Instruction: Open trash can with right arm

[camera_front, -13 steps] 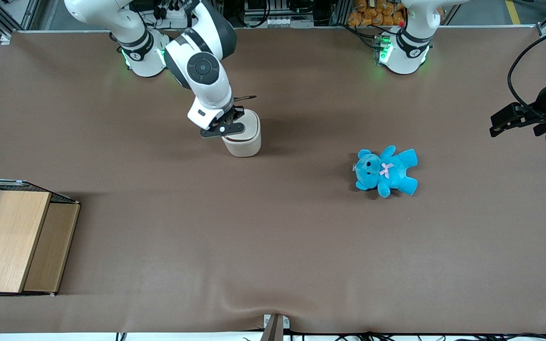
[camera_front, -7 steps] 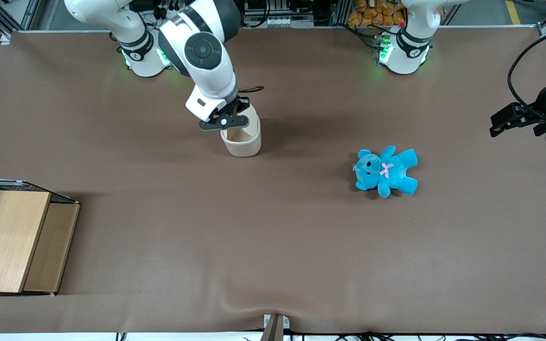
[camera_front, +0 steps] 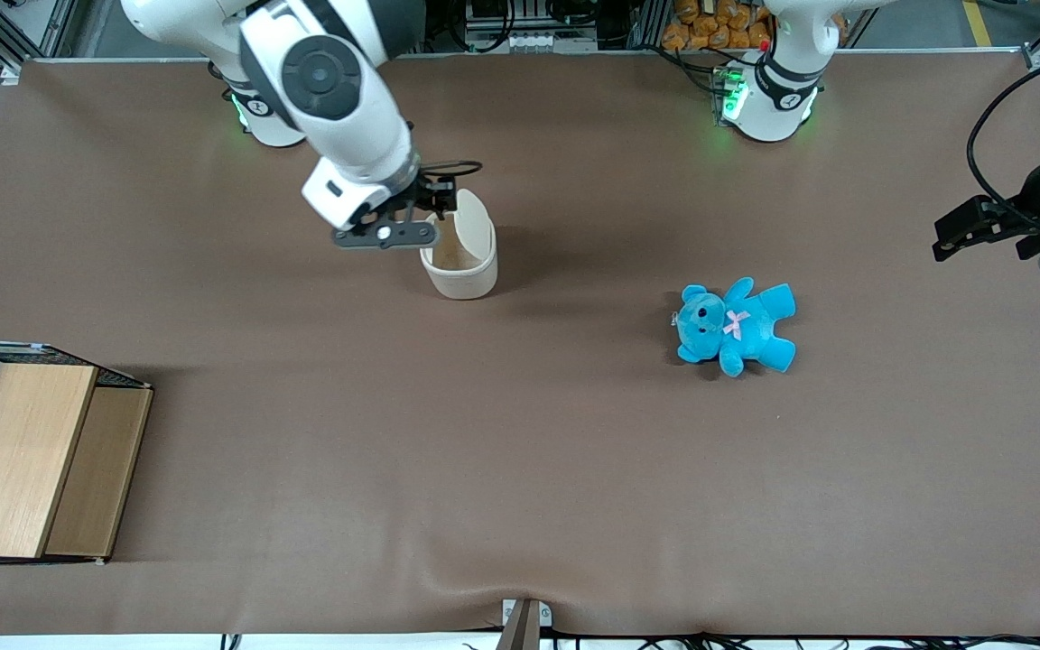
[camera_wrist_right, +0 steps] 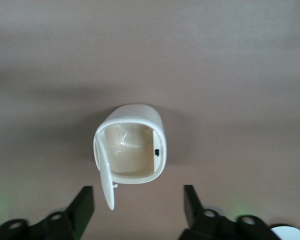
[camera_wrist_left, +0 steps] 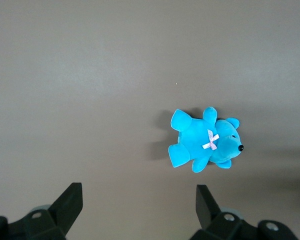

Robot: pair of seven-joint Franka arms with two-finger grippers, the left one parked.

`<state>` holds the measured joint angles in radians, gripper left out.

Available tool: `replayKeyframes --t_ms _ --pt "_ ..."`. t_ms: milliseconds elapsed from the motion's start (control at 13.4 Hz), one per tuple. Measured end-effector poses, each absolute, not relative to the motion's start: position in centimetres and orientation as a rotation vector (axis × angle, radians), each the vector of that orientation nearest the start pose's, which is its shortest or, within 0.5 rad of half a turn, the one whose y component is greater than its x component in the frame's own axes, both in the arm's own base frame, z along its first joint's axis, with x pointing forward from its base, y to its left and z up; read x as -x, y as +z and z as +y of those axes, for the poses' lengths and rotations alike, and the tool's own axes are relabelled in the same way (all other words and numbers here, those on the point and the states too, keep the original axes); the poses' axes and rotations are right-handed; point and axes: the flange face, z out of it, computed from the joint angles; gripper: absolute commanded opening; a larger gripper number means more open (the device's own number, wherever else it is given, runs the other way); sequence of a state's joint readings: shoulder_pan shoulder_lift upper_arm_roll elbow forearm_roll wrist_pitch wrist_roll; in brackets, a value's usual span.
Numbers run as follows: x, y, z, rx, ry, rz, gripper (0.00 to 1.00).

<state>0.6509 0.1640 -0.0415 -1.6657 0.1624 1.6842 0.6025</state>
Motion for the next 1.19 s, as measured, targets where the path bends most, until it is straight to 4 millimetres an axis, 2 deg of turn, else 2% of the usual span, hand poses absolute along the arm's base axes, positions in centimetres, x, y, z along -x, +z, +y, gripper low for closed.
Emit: replayKeyframes --t_ms 149,373,596,745,894,1043,1193 --pt "-50.2 50.6 32.3 3.074 0.324 0.133 1.00" --pt "-54.0 53.8 25.0 3.047 0.325 0.309 1.00" --pt "-56.2 55.9 18.4 3.022 0.324 0.391 1.00" --pt "-57.1 57.0 14.7 3.009 0.316 0.414 1.00" --pt "-57.7 58.4 9.7 2.995 0.305 0.419 1.00" --pt "-57.1 60.3 4.1 2.978 0.293 0.413 1.00" --pt "-55.5 62.4 0.0 2.996 0.285 0.415 1.00"
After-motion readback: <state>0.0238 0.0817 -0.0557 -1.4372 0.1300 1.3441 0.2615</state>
